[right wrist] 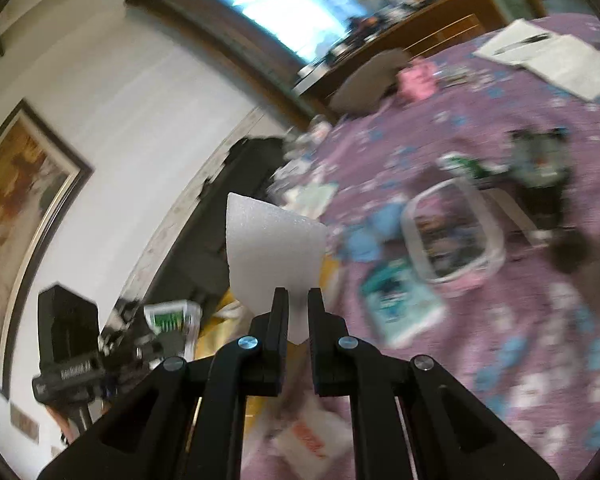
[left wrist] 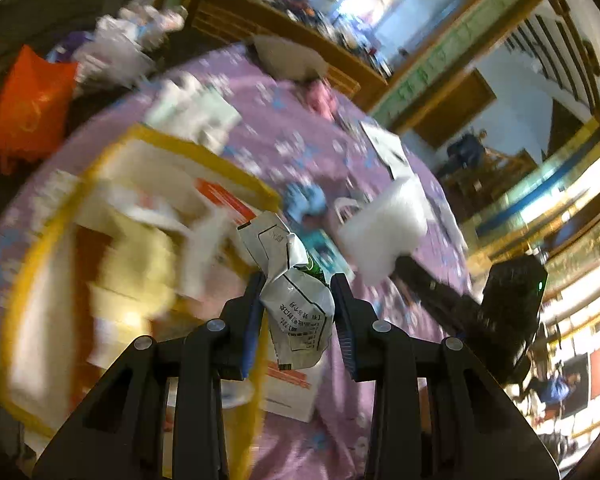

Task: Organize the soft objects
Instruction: 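Carry foam sheet and leaflet into the yellow-rimmed box and open both grippers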

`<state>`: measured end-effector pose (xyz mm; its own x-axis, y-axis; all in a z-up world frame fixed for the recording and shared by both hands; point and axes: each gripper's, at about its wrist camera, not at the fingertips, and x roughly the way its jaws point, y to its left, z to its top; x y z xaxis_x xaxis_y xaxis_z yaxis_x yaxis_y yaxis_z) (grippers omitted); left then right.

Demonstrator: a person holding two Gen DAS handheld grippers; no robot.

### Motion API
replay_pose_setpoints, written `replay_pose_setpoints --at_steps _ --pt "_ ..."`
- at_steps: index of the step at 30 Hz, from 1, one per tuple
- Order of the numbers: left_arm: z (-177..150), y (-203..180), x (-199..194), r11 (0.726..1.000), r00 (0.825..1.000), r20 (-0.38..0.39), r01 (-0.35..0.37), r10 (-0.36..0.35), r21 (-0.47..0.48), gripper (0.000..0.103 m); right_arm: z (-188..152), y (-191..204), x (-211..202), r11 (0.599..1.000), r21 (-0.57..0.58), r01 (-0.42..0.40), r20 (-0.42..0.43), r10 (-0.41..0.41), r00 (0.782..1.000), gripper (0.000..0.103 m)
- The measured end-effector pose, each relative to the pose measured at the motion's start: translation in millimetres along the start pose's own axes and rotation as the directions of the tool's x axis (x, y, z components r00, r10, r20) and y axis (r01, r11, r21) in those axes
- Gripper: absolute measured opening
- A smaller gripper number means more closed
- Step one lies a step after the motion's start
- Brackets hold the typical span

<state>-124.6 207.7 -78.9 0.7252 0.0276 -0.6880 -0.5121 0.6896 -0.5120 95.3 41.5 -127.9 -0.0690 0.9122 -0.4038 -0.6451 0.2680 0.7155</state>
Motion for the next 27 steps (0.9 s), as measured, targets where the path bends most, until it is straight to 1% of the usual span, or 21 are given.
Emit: replay_pose_setpoints --at_steps 3,6,10,11,13,14,17,19,21,22,23,24,25,26,27 --pt "14 20 -17 0.998 0.998 0.04 -0.053 0.054 -0.019 0.033 -2 17 29 1.0 -0.021 -0.006 -0.064 0.004 0.998 0.007" --pt "24 39 -21 0.995 0.994 0.05 -0.098 0.1 -0.033 0.033 -2 28 54 1.0 -0.012 -0.022 -0.115 0.02 0.993 0.007" --pt "41 58 -4 0.991 0.991 0.036 -0.129 0.13 -0.024 0.033 3 37 82 1.0 -0.009 0.002 -0.157 -0.003 0.988 0.007" --pt "45 61 5 0.987 0.986 0.025 -0.162 0.163 -0.02 0.033 5 40 91 1.0 -0.014 0.014 -0.17 -0.016 0.985 0.007" --pt "48 69 19 0.979 0.979 0.01 -0.205 0.205 -0.005 0.033 3 42 100 0.999 -0.017 0.033 -0.19 -0.036 0.981 0.007" --pt "47 73 23 0.977 0.977 -0.003 -0.215 0.215 -0.004 0.033 2 42 106 0.999 -0.009 0.04 -0.199 -0.041 0.979 0.007" --pt "42 82 37 0.978 0.978 -0.032 -0.208 0.208 -0.006 0.033 -1 40 110 0.999 -0.012 0.045 -0.189 -0.046 0.981 0.011" --pt "37 89 42 0.981 0.98 -0.05 -0.193 0.192 -0.032 0.033 -3 38 114 0.999 0.0 0.048 -0.191 -0.047 0.98 0.011" --pt "34 92 44 0.981 0.982 -0.059 -0.183 0.18 -0.056 0.033 -5 34 115 0.999 0.022 0.035 -0.205 -0.03 0.978 0.011" --pt "32 92 43 0.982 0.983 -0.057 -0.178 0.174 -0.063 0.037 -6 34 112 0.999 0.024 0.032 -0.203 -0.026 0.979 0.012" --pt "30 91 42 0.982 0.983 -0.05 -0.177 0.174 -0.062 0.042 -7 33 109 0.999 0.023 0.031 -0.2 -0.026 0.979 0.014" --pt "28 89 39 0.983 0.984 -0.037 -0.177 0.175 -0.059 0.046 -7 32 106 0.999 0.022 0.026 -0.198 -0.021 0.98 0.026" --pt "25 85 35 0.983 0.984 -0.013 -0.179 0.178 -0.051 0.051 -8 32 102 1.0 0.022 0.017 -0.196 -0.013 0.981 0.044" --pt "22 81 32 0.982 0.983 0.008 -0.183 0.183 -0.045 0.052 -9 31 94 1.0 0.019 0.003 -0.184 0.0 0.983 0.051" --pt "20 78 29 0.981 0.982 0.024 -0.187 0.188 -0.04 0.052 -10 32 88 1.0 0.011 -0.003 -0.173 0.005 0.985 0.055"
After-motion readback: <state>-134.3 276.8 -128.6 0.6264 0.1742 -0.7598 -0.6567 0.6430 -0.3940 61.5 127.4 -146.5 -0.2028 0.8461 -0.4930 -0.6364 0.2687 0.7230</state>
